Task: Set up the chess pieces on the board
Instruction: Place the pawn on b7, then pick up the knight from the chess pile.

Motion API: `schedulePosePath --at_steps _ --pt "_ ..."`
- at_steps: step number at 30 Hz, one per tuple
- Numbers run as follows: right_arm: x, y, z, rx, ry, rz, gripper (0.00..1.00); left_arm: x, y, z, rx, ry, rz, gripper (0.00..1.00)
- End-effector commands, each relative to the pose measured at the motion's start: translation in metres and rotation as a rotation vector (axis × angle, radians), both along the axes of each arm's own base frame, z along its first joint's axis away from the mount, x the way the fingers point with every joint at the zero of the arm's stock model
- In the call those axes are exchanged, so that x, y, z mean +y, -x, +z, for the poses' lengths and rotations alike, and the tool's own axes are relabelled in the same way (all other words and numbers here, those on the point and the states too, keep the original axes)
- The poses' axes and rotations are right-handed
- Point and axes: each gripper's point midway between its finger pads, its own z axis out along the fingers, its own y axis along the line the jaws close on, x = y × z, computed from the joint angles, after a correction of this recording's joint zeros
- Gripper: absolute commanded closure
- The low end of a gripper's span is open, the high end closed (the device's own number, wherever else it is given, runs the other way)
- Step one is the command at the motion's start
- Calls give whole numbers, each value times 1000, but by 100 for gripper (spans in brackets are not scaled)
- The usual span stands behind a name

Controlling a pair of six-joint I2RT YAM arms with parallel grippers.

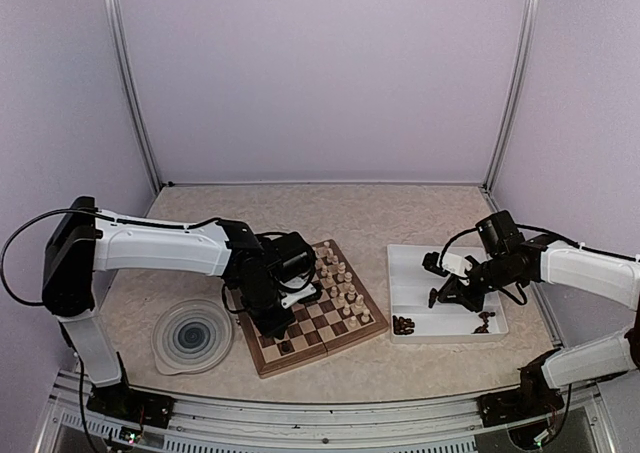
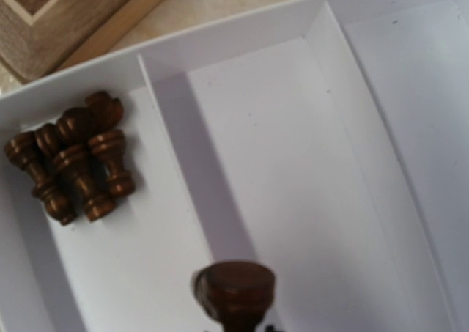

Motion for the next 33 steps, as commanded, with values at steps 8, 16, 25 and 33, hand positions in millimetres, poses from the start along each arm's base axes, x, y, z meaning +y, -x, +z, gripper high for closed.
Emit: schedulePosePath --at_steps 8,16,25,33 --pt "-1 1 2 2 -12 -6 100 -1 -12 30 -92 24 3 58" --pt "6 -4 25 -22 -82 -6 100 -30 -53 116 -258 248 52 45" --pt "29 -9 98 26 -327 46 100 -165 -57 251 -503 1115 -65 37" --pt "49 6 168 43 -516 141 100 -202 -50 251 -483 1465 -69 36"
